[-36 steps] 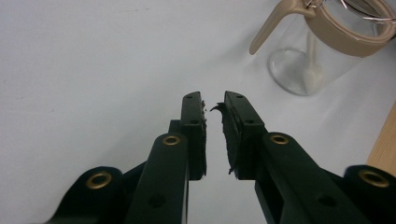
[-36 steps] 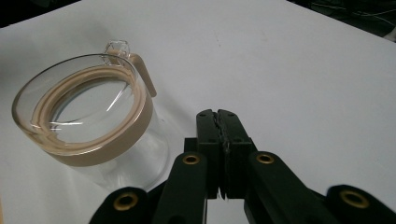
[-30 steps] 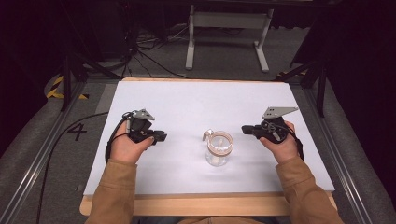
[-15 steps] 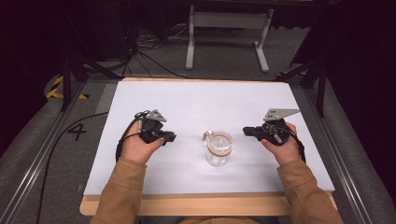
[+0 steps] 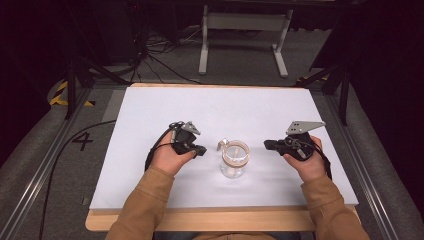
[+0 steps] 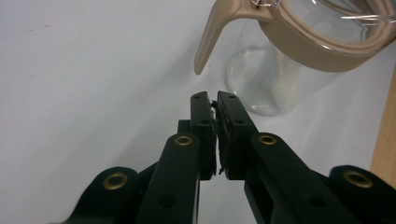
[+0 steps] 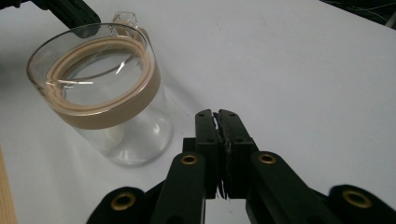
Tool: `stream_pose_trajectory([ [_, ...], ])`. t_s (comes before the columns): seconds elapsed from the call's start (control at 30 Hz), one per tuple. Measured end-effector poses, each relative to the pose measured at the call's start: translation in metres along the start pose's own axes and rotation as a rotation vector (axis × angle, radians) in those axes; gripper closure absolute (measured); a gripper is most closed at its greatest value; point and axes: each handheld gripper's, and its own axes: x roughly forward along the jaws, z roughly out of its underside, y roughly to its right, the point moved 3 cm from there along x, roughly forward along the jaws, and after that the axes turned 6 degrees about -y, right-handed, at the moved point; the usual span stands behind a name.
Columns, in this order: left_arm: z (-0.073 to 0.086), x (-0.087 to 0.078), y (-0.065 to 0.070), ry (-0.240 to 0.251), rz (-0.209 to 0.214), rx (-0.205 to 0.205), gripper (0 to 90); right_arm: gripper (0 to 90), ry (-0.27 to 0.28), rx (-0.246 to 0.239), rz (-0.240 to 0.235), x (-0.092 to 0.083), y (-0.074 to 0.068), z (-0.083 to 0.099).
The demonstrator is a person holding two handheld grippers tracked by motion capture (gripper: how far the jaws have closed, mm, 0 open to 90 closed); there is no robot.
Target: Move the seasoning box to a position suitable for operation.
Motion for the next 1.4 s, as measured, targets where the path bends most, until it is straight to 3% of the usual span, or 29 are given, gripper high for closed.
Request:
stream_pose_trajectory([
  [0.13, -0.002, 0.01, -0.003, -0.007, -0.023, 0.028, 86.6, 88.0, -0.01, 0.0, -0.003, 0.002, -0.002, 0.004],
  [0.43, -0.008, 0.026, -0.003, 0.001, 0.006, 0.038, 87.8, 87.9, -0.046, -0.008, -0.007, 0.008, -0.011, 0.012],
  [0.73, -0.017, 0.036, -0.001, 0.013, -0.006, 0.082, 89.3, 87.7, -0.069, -0.017, -0.009, 0.009, -0.02, 0.018],
  [0.77, -0.018, 0.036, -0.001, -0.006, -0.003, 0.089, 89.4, 87.8, -0.069, -0.019, -0.008, 0.009, -0.02, 0.019],
  [0.8, -0.018, 0.038, 0.0, 0.012, 0.0, 0.078, 89.5, 87.7, -0.069, -0.011, -0.007, 0.009, -0.02, 0.019],
  [1.1, -0.023, 0.042, 0.0, -0.004, -0.004, 0.092, 90.0, 87.7, -0.071, -0.002, 0.004, 0.004, -0.02, 0.025],
  [1.2, -0.024, 0.042, -0.004, -0.007, -0.023, 0.097, 90.0, 87.7, -0.072, 0.003, 0.008, 0.002, -0.02, 0.027],
  [1.3, -0.024, 0.043, -0.005, 0.001, -0.02, 0.071, 90.0, 87.6, -0.069, 0.008, 0.013, 0.0, -0.019, 0.028],
  [1.4, -0.027, 0.042, -0.007, -0.007, -0.042, 0.081, 90.0, 87.4, -0.068, 0.013, 0.017, -0.002, -0.02, 0.03],
])
